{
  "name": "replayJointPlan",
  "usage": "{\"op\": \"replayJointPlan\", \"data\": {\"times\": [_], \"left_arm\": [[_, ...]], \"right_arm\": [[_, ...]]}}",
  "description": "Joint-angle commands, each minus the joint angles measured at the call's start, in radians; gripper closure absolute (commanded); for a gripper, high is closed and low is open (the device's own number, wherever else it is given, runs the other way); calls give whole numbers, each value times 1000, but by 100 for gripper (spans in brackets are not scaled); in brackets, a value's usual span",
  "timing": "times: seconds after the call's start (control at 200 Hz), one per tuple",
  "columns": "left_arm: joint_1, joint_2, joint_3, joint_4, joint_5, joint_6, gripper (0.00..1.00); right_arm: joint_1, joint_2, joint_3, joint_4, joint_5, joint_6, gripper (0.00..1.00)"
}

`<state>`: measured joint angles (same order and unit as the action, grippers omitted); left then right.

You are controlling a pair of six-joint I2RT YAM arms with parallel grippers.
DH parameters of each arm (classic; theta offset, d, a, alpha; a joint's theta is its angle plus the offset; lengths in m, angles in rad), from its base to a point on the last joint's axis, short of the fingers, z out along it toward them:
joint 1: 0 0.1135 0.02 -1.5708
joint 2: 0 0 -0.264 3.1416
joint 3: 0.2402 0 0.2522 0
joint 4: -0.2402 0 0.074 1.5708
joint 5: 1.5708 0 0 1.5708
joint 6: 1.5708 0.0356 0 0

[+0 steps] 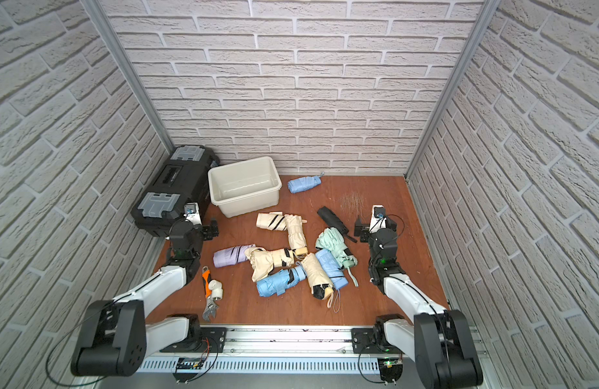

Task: Put the umbrella into the storage box
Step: Pick up the umbrella from the center of the board.

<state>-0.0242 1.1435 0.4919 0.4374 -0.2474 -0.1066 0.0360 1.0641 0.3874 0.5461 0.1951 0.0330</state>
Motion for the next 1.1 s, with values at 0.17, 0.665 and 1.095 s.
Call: {"op": "replayJointPlan", "data": {"times": [0.17,0.665,1.095], "left_arm": [[43,63,450,-642,-23,-248,2],[50,573,1154,-1132,40,-275,4],[38,780,1317,-1235,37,-285,12]], "right_arm": [[-9,146,493,-778,-134,161,0],[82,474,882,-860,-230,448,7],[207,843,1270,-932,-210,971,7]]}}
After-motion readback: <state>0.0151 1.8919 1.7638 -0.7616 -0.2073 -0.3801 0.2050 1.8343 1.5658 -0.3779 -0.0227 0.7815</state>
